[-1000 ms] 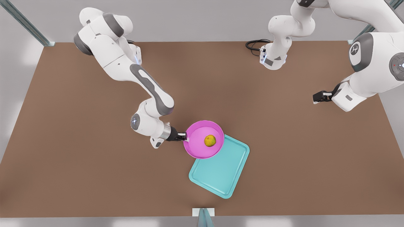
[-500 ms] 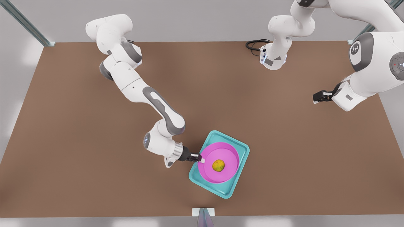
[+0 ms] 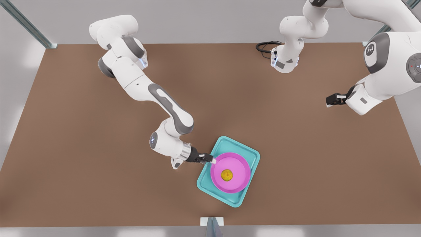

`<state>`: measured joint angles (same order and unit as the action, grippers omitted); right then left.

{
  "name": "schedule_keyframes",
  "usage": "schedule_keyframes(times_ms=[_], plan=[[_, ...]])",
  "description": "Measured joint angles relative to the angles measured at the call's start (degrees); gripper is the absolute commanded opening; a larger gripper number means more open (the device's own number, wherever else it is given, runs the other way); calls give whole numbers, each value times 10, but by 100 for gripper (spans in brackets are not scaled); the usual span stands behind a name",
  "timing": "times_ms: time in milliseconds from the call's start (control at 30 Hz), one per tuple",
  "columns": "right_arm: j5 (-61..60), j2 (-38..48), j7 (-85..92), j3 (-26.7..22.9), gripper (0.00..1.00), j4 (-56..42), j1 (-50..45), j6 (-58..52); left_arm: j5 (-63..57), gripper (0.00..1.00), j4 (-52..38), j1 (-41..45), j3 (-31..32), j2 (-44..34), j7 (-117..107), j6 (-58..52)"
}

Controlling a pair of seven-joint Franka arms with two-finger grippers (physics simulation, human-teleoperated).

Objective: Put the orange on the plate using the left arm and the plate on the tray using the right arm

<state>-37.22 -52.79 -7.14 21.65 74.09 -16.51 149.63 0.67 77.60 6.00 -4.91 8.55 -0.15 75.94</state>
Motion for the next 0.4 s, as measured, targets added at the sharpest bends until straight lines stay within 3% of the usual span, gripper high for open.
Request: schedule_keyframes(times_ms=[33,67,100,167,267,400], plan=[[3,89,-2,-13,100,104,24,-13,0,100,-5,-1,1,0,0,-3],[18,193,-4,-61,100,193,39,-57,0,100,-17,-1,2,2,0,-7],[67,262,-4,-121,100,211,49,-130,0,100,-25,-1,3,6,0,-12],[182,332,1,-188,100,174,63,-292,0,100,-32,2,2,15,0,-19],[318,463,10,-217,100,152,89,-471,0,100,-35,2,4,23,0,-27],[391,505,21,-221,100,147,122,-609,0,100,-36,4,5,24,-1,-37]])
